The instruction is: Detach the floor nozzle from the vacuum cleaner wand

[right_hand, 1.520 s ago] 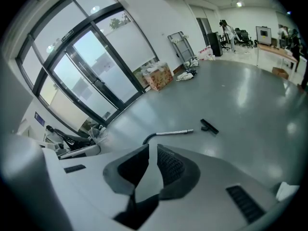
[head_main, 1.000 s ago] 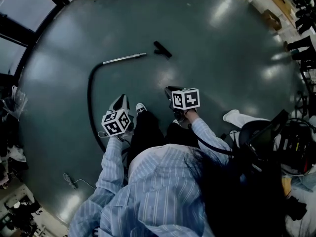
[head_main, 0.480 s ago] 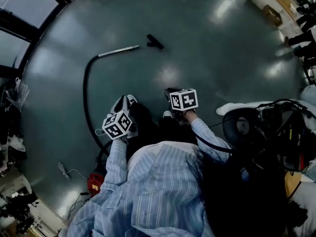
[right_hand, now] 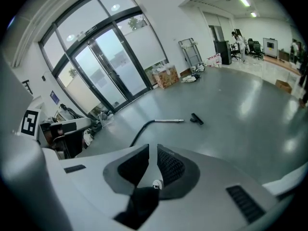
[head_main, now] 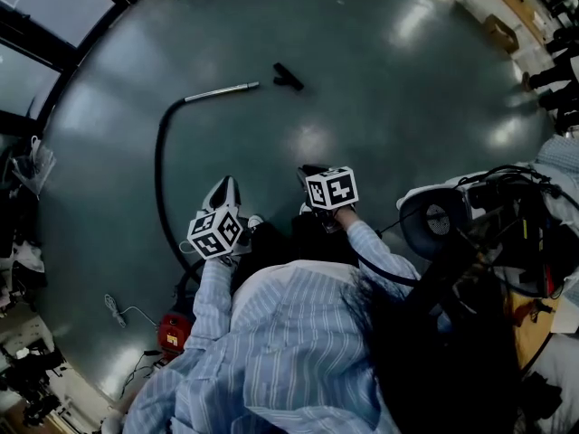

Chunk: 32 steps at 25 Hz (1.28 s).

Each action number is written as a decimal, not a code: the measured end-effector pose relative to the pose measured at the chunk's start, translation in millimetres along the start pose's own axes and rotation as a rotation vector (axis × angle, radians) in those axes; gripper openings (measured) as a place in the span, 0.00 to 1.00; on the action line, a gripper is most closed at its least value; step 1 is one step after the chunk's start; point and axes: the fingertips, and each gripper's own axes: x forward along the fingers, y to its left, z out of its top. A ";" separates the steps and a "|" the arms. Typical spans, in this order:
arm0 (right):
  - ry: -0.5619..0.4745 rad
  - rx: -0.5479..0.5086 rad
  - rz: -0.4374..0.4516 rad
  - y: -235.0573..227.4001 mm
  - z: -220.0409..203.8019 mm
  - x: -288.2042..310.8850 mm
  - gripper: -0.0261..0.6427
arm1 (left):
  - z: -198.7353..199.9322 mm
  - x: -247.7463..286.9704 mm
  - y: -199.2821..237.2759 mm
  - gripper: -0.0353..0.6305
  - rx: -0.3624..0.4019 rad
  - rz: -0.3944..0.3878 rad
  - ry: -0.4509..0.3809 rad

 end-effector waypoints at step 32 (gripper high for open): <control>0.010 0.002 0.063 111.5 -9.1 15.7 0.12 | 0.8 -36.7 46.7 0.06 0.099 -0.128 0.073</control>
